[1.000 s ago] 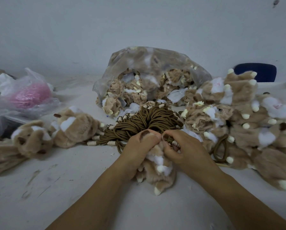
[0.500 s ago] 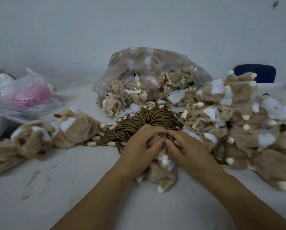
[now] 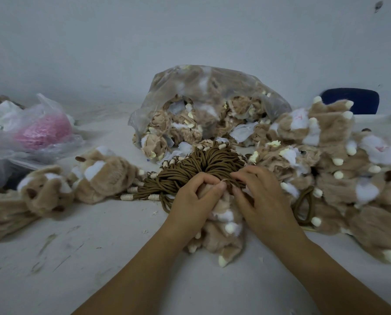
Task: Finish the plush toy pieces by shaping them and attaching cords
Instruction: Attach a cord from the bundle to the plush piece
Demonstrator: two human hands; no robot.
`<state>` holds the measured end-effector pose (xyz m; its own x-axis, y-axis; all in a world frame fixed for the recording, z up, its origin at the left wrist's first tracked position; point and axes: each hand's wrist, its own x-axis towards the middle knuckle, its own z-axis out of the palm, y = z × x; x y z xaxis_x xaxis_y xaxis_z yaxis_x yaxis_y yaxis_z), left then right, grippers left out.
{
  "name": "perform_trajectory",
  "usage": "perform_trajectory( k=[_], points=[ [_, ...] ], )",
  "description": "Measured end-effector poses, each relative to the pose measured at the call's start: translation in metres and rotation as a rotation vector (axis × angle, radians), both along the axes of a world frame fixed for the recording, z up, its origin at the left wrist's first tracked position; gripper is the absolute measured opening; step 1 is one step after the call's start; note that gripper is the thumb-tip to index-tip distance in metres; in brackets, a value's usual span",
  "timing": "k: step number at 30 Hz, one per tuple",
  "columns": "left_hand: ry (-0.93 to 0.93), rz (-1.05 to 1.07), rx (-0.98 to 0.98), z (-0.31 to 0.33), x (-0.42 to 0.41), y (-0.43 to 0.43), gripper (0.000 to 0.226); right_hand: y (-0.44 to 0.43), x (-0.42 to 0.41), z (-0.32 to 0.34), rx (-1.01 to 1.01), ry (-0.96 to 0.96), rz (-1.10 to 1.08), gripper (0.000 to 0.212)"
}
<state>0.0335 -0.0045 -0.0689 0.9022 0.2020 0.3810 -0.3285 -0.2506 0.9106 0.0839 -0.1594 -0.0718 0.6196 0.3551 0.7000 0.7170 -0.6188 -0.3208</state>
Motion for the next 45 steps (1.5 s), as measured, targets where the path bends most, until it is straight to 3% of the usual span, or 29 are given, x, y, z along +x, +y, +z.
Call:
perform_trajectory(
  k=[4, 8, 12, 17, 21, 28, 45],
  points=[
    [0.057, -0.045, -0.157, 0.0002, 0.0000, 0.0006, 0.018, 0.0087, -0.0078, 0.0010, -0.076, 0.109, 0.056, 0.044],
    [0.134, -0.130, -0.177, -0.0003, -0.0005, 0.0016, 0.016, 0.0060, -0.0084, 0.0023, -0.069, 0.165, 0.122, 0.039],
    [0.174, -0.165, -0.208, 0.0001, -0.0014, 0.0006, 0.020, 0.0093, -0.0112, 0.0021, -0.053, 0.051, 0.136, 0.042],
    [0.249, -0.182, -0.277, 0.0003, 0.0004, 0.0027, 0.036, 0.0090, -0.0061, 0.0047, -0.149, -0.266, 0.151, 0.038],
    [0.279, -0.211, -0.362, -0.0007, 0.0013, 0.0038, 0.021, 0.0089, -0.0076, 0.0022, -0.190, 0.120, 0.163, 0.055],
    [0.275, -0.258, -0.399, -0.0010, 0.0012, 0.0057, 0.013, 0.0055, -0.0081, 0.0012, -0.031, 0.286, 0.201, 0.037],
    [0.284, -0.257, -0.340, -0.0008, 0.0013, 0.0072, 0.010, 0.0039, -0.0070, 0.0040, 0.045, 0.330, 0.221, 0.013]
  ],
)
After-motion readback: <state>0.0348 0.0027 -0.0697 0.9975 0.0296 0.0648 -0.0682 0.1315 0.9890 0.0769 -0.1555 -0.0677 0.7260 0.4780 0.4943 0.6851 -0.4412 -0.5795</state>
